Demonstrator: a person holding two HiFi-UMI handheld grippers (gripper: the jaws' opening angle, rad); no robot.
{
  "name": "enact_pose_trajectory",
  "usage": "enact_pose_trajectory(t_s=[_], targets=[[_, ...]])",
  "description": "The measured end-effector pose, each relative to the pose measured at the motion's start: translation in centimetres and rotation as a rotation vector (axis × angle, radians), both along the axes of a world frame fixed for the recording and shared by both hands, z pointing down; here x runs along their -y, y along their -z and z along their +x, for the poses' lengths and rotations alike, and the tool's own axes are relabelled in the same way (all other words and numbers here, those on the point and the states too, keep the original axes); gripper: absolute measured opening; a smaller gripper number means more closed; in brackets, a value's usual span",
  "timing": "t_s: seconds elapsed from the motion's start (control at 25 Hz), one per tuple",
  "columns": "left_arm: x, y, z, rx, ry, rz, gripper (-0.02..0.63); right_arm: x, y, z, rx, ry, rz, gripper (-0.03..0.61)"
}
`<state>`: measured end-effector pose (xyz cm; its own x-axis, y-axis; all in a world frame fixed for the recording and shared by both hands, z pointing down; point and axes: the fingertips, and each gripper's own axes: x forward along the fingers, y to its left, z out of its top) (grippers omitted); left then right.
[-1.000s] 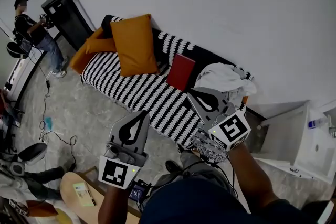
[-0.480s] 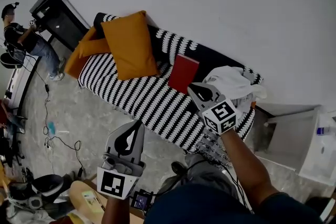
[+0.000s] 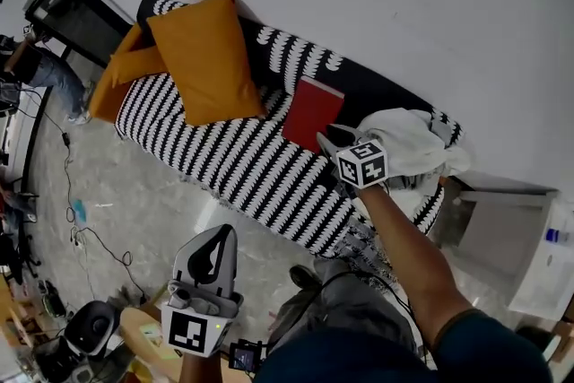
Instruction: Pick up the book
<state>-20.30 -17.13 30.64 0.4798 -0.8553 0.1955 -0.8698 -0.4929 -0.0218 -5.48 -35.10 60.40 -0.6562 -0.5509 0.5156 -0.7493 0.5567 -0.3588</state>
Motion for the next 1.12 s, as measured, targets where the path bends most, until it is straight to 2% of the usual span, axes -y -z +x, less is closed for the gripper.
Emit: enact_pose_trajectory(t_s=[0.24,0.48,0.68,0.8,0.84,0.88,0.96,1.12], targets=[[1.8,-4.9,-0.6,0.013,0.028,-0.135,0.005,3.8,-10.1,0.8,0.014,-0.077,-0.186,0.161],[2.5,-8.7,-0.4,0.005,0.043,-0.237,0.005,6.8,-17.7,2.6,-0.001,-0.171,-0.34,0.253],[3.0,-10.6,-0.1,-0.002,0.057,-0.294,0.005,7.9,-22.5,3.4,-0.05,-0.206,-0.413,0.31],[3.5,-11.5,0.2,-0.01,0.065,-0.308,0.005,8.7,-24.3,4.3,-0.097,-0.24,-0.439,0.31],[3.6,-11.8,0.3,-0.012,0.066,-0.312,0.005,8.7,-25.0,4.7,-0.103,-0.254,-0.468,0.39],[3.7,-12.1,0.4,-0.013,0.066,-0.317,0.005,8.6,-25.8,5.1,-0.097,-0.268,-0.5,0.402],[3.8,-12.8,0.5,-0.016,0.069,-0.331,0.005,8.1,-27.0,5.8,-0.064,-0.257,-0.53,0.408],[3.4,-14.2,0.9,-0.018,0.075,-0.364,0.005,7.7,-28.0,5.1,0.003,-0.128,-0.508,0.408]])
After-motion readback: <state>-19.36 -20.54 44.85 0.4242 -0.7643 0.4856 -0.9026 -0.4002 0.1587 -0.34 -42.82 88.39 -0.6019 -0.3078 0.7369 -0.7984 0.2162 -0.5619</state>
